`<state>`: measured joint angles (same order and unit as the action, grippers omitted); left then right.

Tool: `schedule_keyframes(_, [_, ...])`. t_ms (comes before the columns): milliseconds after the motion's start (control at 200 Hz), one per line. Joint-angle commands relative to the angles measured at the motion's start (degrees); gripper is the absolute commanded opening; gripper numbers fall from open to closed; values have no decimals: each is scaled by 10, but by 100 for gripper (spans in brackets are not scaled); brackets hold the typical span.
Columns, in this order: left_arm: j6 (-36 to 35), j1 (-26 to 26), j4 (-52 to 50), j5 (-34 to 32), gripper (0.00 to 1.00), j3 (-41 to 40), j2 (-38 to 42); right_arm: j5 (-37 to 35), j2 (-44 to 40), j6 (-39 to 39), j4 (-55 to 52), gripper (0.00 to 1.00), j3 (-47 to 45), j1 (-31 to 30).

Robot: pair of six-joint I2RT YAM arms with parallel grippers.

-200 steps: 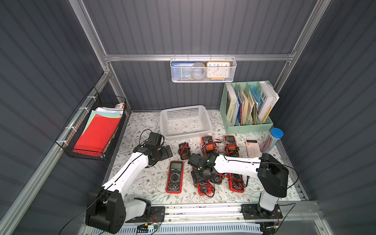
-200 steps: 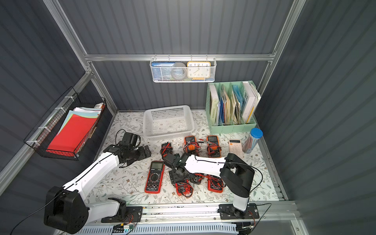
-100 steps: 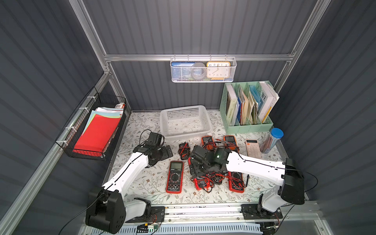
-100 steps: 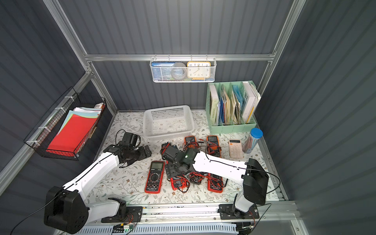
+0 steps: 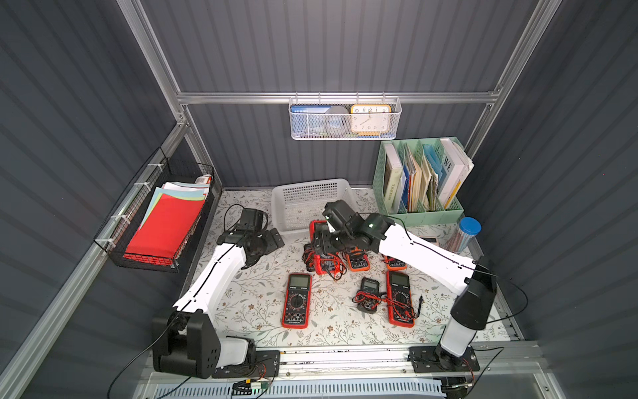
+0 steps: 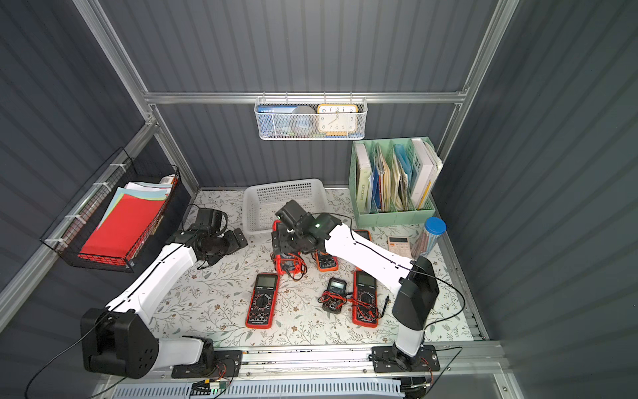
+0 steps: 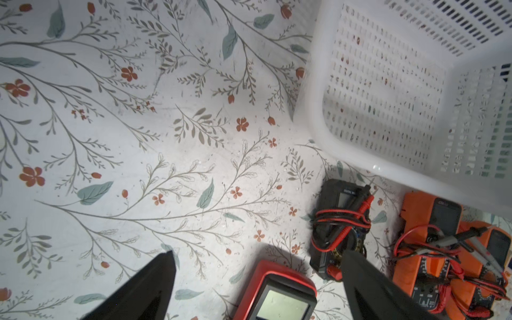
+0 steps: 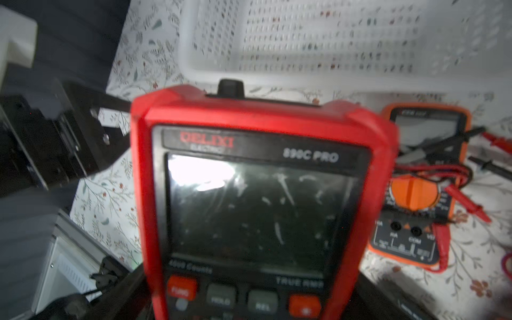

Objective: Put the multimeter into the basket
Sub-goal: Place the multimeter in the basket.

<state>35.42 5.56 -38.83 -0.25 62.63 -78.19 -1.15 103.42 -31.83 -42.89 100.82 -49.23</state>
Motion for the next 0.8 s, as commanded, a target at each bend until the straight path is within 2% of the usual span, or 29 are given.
schedule_keyframes(0, [-9, -7, -20, -1, 99, 25, -20, 11, 32, 24, 29, 65, 84, 29])
schedule_keyframes(235, [-10, -7, -10, 31, 99, 26, -39, -8, 133, 20, 29, 65, 221, 97])
schedule_keyframes(485, [-37, -7, 9, 49, 99, 15, -49, -40, 216, 35, 92, 65, 268, 155])
schedule_keyframes(790, [-39, -7, 8, 77, 99, 8, -56, -80, 293, 72, 165, 65, 314, 190])
